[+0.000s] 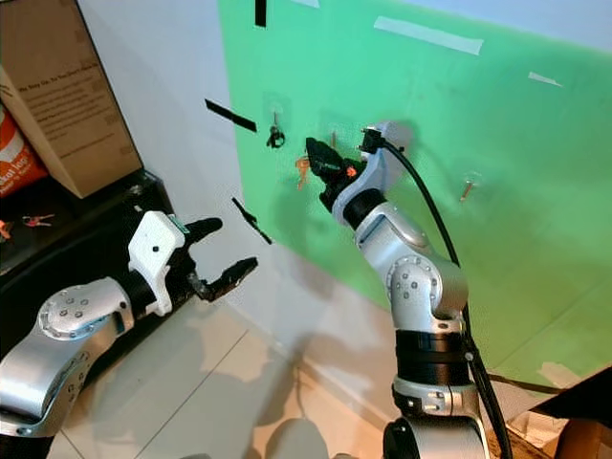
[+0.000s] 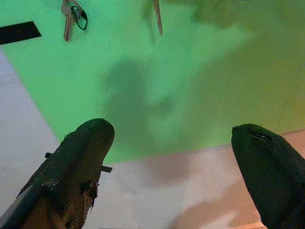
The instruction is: Hang keys on a hook
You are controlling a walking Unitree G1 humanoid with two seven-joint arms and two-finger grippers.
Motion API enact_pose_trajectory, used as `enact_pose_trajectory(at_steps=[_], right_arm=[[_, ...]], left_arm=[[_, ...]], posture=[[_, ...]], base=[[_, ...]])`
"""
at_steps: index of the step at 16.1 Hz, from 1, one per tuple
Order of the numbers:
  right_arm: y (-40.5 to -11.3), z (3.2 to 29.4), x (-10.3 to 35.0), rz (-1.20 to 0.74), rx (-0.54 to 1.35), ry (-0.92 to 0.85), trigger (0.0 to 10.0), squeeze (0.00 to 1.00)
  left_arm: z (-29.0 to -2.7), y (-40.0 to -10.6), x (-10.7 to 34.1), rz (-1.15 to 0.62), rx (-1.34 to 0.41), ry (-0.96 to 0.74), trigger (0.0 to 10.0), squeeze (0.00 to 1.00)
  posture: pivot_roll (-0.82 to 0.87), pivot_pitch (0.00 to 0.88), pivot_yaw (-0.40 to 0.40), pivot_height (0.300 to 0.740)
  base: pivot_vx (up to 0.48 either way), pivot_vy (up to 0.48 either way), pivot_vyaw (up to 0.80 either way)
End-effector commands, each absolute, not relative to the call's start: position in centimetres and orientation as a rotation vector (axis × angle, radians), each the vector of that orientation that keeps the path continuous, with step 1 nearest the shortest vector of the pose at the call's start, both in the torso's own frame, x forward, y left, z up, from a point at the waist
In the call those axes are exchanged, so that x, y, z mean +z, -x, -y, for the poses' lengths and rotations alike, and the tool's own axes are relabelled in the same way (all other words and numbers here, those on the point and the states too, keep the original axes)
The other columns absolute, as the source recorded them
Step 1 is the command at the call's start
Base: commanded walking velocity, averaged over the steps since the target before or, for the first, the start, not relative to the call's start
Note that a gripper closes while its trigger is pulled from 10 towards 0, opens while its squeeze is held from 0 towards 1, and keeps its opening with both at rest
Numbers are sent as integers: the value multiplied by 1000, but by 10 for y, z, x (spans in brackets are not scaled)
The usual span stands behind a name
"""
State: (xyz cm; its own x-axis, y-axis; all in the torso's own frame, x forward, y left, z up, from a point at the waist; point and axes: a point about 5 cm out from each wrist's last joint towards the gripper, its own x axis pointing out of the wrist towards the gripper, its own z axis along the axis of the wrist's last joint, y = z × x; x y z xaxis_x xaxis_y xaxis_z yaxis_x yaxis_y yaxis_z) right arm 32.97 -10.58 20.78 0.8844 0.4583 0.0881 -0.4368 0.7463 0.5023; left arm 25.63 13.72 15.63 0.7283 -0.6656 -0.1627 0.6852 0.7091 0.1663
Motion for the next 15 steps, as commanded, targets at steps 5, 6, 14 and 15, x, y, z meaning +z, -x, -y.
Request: enact_pose_trajectory(at_steps=[5, 6, 14, 15], right_arm=[[-342, 111, 211, -18, 422, -557, 10000, 0], [-343, 114, 211, -12, 414, -556, 10000, 0], [-339, 143, 205, -1, 339, -554, 10000, 0], [-338, 145, 203, -7, 335, -547, 10000, 0]], left_arm=[[-139, -256, 161, -82, -749, -235, 10000, 0], [-140, -256, 162, -82, -750, -236, 10000, 0], [-139, -258, 163, -85, -769, -238, 10000, 0], [-138, -258, 163, -84, -770, -238, 10000, 0]], posture=[[48, 0, -21, 740], [48, 0, -18, 740], [36, 0, 1, 740], [36, 0, 1, 740]], base=[[0, 0, 0], [0, 0, 0], [0, 0, 0], [0, 0, 0]])
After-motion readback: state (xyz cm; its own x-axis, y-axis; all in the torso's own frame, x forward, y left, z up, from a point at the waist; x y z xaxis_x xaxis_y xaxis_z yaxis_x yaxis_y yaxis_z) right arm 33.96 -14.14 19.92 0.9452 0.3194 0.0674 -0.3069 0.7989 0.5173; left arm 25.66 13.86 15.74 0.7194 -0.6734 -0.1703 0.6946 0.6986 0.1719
